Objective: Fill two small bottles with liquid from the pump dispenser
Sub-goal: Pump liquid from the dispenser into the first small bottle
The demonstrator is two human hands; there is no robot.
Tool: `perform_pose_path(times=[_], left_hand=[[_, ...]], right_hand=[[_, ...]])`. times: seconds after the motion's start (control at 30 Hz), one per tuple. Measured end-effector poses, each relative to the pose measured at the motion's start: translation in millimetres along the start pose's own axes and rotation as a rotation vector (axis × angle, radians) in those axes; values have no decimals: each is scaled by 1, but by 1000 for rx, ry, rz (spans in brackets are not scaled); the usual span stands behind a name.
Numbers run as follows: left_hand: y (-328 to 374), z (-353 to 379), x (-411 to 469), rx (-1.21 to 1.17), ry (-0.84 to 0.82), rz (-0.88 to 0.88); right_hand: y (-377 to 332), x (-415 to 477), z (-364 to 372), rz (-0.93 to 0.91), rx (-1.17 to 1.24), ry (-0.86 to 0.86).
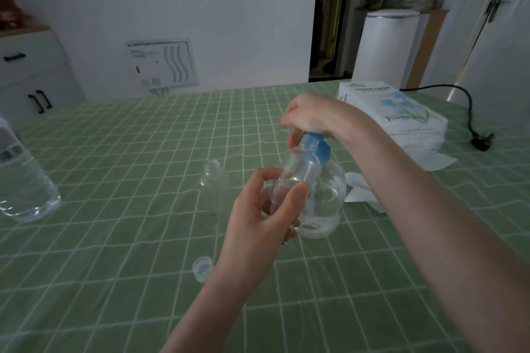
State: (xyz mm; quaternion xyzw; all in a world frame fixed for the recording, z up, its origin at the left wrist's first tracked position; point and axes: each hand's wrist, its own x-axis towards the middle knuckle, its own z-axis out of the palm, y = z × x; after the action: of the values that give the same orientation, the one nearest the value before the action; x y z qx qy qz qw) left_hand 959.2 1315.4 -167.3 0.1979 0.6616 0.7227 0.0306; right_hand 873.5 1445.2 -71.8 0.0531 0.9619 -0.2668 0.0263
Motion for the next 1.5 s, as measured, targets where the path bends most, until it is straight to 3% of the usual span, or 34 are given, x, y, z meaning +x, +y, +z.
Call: perform_pose_path(times=[0.23,0.47,0.83,1.03,1.5], left_hand=[[-3,-1,-1,22,5,-4],[-2,-1,1,7,2,4],[-5,-3,0,17,9,6],[-2,-1,0,6,-7,9],[-2,0,-1,11,10,-15]], right_hand=[[4,0,7,21,24,-26],[0,-4,-1,-41,52,81],[5,1,10,16,55,-9],[3,-3,0,-60,84,85],[5,-2,9,-5,68,-9]])
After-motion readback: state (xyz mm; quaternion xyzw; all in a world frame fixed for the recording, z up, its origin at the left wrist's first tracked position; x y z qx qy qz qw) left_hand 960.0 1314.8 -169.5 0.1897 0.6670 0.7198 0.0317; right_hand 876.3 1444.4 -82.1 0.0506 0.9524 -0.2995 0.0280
